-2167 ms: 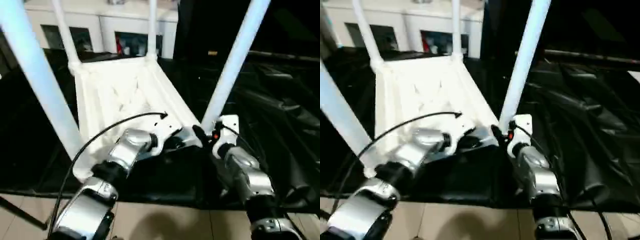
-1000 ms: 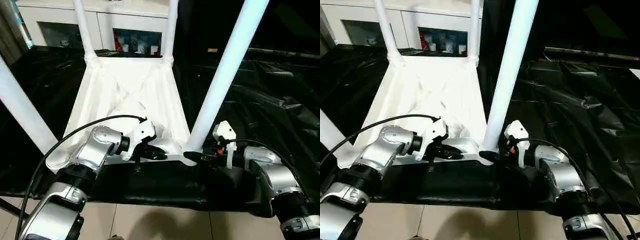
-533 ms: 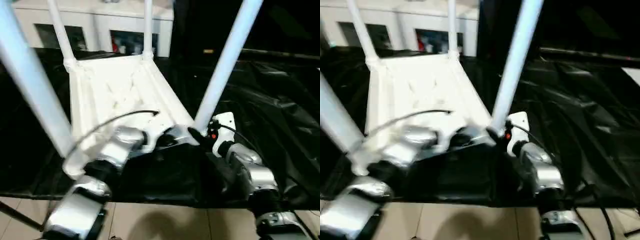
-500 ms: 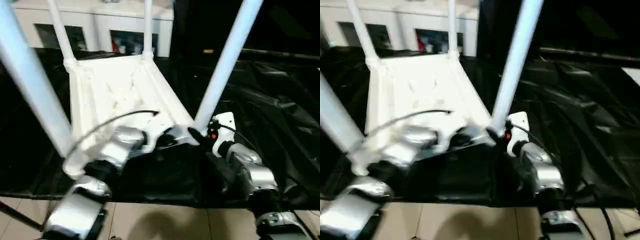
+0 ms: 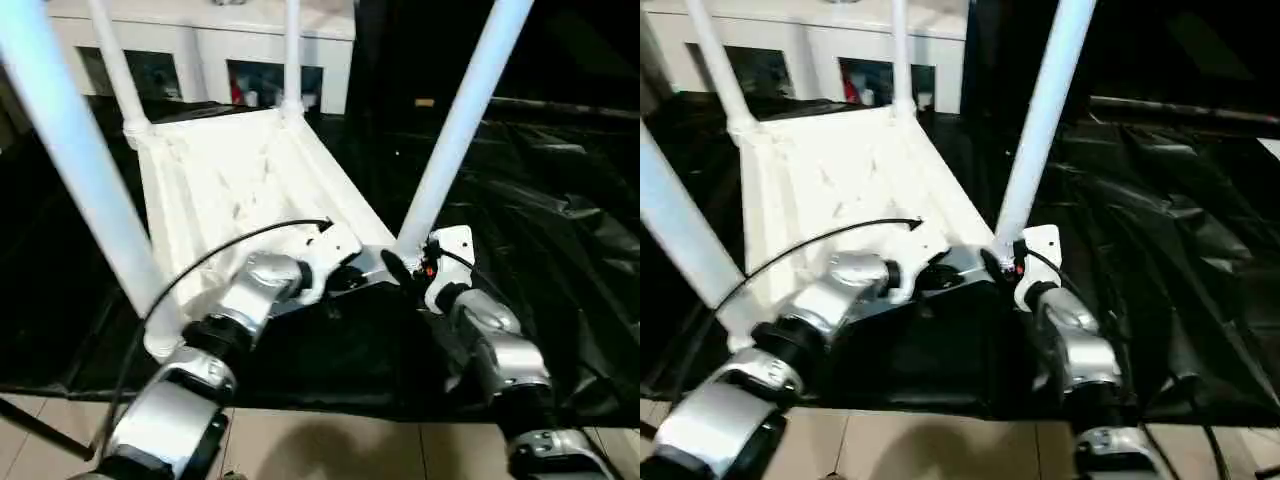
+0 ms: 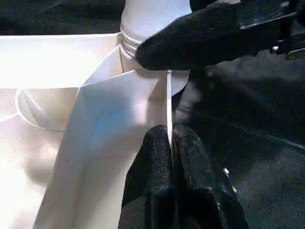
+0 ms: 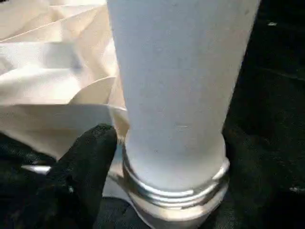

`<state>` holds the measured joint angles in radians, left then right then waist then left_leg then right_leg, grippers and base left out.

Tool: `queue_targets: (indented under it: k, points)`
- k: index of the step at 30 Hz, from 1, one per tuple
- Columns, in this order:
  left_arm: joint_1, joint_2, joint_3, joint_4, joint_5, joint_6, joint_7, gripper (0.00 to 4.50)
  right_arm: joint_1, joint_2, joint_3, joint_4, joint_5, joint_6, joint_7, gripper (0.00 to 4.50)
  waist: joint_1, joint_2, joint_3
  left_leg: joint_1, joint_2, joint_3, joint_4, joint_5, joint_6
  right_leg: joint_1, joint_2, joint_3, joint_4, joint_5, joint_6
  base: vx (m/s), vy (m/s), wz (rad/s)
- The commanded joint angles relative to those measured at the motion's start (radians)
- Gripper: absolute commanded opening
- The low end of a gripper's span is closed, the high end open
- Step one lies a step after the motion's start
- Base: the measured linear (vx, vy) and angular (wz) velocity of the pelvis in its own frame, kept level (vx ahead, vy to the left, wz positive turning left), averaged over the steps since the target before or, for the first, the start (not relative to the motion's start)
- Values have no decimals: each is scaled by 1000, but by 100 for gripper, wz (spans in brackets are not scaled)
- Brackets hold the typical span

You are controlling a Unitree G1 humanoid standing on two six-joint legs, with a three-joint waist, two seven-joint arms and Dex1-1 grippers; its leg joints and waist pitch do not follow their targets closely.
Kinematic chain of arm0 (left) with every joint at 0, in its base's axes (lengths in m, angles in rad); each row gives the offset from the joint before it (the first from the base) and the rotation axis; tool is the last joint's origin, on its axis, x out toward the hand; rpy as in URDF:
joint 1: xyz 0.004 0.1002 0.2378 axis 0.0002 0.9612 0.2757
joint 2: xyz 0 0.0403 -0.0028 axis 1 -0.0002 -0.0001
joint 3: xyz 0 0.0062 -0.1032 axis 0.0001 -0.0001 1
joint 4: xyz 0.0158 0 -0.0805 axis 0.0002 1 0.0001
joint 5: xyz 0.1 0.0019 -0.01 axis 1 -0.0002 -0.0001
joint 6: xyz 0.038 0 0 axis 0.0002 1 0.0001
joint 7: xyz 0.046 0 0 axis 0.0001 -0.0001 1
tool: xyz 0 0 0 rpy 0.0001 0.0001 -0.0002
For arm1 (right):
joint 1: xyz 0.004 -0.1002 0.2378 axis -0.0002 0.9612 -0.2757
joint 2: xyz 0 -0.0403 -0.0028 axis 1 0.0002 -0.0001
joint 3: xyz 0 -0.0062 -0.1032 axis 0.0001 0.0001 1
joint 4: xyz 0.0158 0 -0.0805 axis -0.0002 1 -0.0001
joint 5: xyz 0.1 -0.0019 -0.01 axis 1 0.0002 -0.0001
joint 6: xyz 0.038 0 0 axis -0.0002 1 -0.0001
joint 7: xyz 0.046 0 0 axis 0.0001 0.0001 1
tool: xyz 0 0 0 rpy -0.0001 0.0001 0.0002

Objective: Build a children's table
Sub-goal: Rotate leg to tighten

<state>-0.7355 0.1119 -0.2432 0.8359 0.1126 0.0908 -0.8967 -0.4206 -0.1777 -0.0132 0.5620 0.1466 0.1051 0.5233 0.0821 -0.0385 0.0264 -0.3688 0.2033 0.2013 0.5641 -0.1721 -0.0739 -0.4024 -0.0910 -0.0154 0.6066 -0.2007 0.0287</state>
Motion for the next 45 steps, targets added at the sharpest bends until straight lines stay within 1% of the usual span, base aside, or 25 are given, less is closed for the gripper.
queue_targets:
  k: [1, 3, 6, 7, 8, 9, 10, 13, 14, 17, 24, 27, 28, 30, 31, 33, 34, 36, 37, 38, 39, 40, 43, 44, 45]
  points:
    - [63, 28, -16, -30, -70, -57, -182, 0, 5, -57, 71, -48, 6, -6, 184, 385, 1, -19, -41, 2, 19, -10, -58, -222, 66, 43, -37, 17, -79, -159, -188, 0, 0, 0]
    - [80, 65, -20, -63, -87, -45, -259, 0, 17, -109, 106, -76, 2, -3, 287, 385, 5, -15, -39, 7, 23, -9, -58, -235, 75, 38, -37, 19, -81, -177, -193, 0, 0, 0]
    - [95, 99, -18, -91, -108, -27, -329, 0, 26, -145, 120, -94, 13, 9, 373, 385, 7, -12, -39, 12, 27, -8, -60, -243, 67, 32, -36, 20, -79, -179, -204, 0, 0, 0]
    - [95, 99, -18, -91, -108, -27, -329, 0, 26, -145, 120, -94, 13, 9, 373, 385, 6, -13, -38, 7, 27, -10, -62, -242, 62, 36, -37, 19, -76, -172, -207, 0, 0, 0]
    - [106, 123, -7, -109, -128, -10, -374, 0, 31, -169, 124, -104, 31, 22, 435, 385, 3, -23, -39, 8, 27, -9, -61, -247, 60, 36, -35, 17, -76, -171, -210, 0, 0, 0]
    - [109, 131, 0, -113, -134, -6, -381, 0, 32, -180, 125, -106, 35, 24, 453, 385, 4, -22, -38, 7, 28, -11, -62, -247, 61, 37, -37, 17, -74, -176, -212, 0, 0, 0]
    - [113, 138, 5, -118, -138, -7, -385, 0, 32, -188, 128, -103, 37, 21, 464, 358, 5, -18, -40, 9, 28, -9, -60, -242, 63, 36, -38, 19, -73, -170, -215, 0, 0, 0]
    - [125, 154, 11, -130, -144, -3, -397, 0, 30, -203, 138, -91, 34, 12, 487, 348, 5, -22, -39, 6, 26, -7, -57, -218, 71, 37, -39, 19, -71, -142, -222, 0, 0, 0]
    - [129, 159, 11, -134, -144, -2, -401, 0, 30, -204, 141, -88, 32, 10, 491, 325, 5, -24, -40, 7, 26, -6, -55, -210, 74, 37, -39, 19, -70, -139, -221, 0, 0, 0]
    - [135, 164, 12, -142, -142, 0, -410, 0, 28, -200, 139, -83, 29, 10, 500, 303, 5, -23, -40, 7, 25, -6, -55, -194, 79, 37, -37, 19, -69, -131, -222, 0, 0, 0]
    - [131, 157, 11, -146, -138, 3, -389, 0, 34, -178, 134, -80, 42, 14, 487, 278, 4, -20, -40, 8, 25, -6, -55, -198, 72, 36, -37, 19, -69, -136, -224, 0, 0, 0]
    - [114, 133, 11, -113, -100, -6, -293, 0, 37, -145, 107, -61, 34, 14, 395, 274, 3, -20, -39, 9, 24, -5, -55, -206, 66, 35, -36, 19, -71, -141, -223, 0, 0, 0]
    - [95, 99, 18, -76, -76, -2, -197, 0, 34, -111, 81, -26, 11, 17, 273, 274, 1, -21, -38, 9, 24, -6, -57, -221, 55, 33, -37, 20, -74, -174, -215, 0, 0, 0]
    - [95, 99, 18, -76, -76, -2, -197, 0, 34, -111, 81, -26, 11, 17, 273, 274, 0, -21, -36, 11, 23, -8, -59, -251, 34, 32, -39, 20, -81, -240, -199, 0, 0, 0]
    - [80, 63, 22, -50, -59, 7, -114, 0, 32, -73, 50, 0, 0, 26, 152, 274, 0, -20, -38, 9, 24, -10, -61, -254, 26, 35, -39, 19, -81, -261, -185, 0, 0, 0]
    - [63, 21, 24, -23, -40, 17, -21, 0, 32, -26, 15, 14, -4, 37, 24, 274, -3, -20, -35, 13, 22, -9, -62, -277, 15, 26, -38, 21, -88, -291, -173, 0, 0, 0]
    - [52, -10, 27, -3, -31, 28, 44, 0, 34, 8, -1, 15, -8, 43, -53, 274, -3, -20, -37, 12, 22, -11, -64, -274, 6, 28, -39, 21, -88, -305, -162, 0, 0, 0]
    - [43, -32, 31, 11, -27, 36, 90, 0, 37, 30, -9, 12, -9, 52, -98, 274, -2, -19, -37, 13, 22, -12, -64, -275, 2, 28, -39, 20, -89, -303, -155, 0, 0, 0]
    - [32, -74, 28, 28, -21, 52, 153, 0, 45, 76, -11, 0, -20, 66, -173, 274, 0, -18, -39, 13, 21, -11, -63, -269, 9, 28, -37, 21, -88, -282, -154, 0, 0, 0]
    - [32, -76, 28, 29, -20, 53, 156, 0, 45, 78, -11, 0, -20, 67, -176, 274, -2, -15, -39, 12, 21, -11, -63, -264, 11, 26, -36, 22, -88, -258, -156, 0, 0, 0]
    - [27, -100, 21, 33, -17, 59, 171, 0, 52, 109, -2, -13, -23, 65, -194, 274, 0, -16, -39, 12, 20, -11, -62, -262, 12, 27, -35, 21, -88, -253, -155, 0, 0, 0]
    - [25, -112, 17, 35, -16, 61, 171, 0, 56, 126, 6, -20, -23, 60, -194, 274, 1, -13, -41, 11, 20, -11, -62, -250, 14, 30, -35, 21, -85, -231, -154, 0, 0, 0]
    - [21, -123, 9, 38, -12, 55, 157, 0, 63, 139, 41, -44, -28, 42, -149, 274, 3, -12, -41, 10, 20, -10, -61, -238, 29, 32, -33, 20, -83, -181, -160, 0, 0, 0]
    - [18, -118, 6, 45, -9, 51, 146, 0, 64, 131, 51, -55, -30, 24, -124, 309, 3, -8, -41, 9, 19, -11, -62, -242, 29, 34, -33, 20, -83, -180, -162, 0, 0, 0]
    - [18, -118, 6, 45, -9, 51, 146, 0, 64, 131, 51, -55, -30, 24, -124, 344, 3, -9, -41, 10, 19, -10, -62, -248, 29, 33, -34, 20, -85, -185, -162, 0, 0, 0]
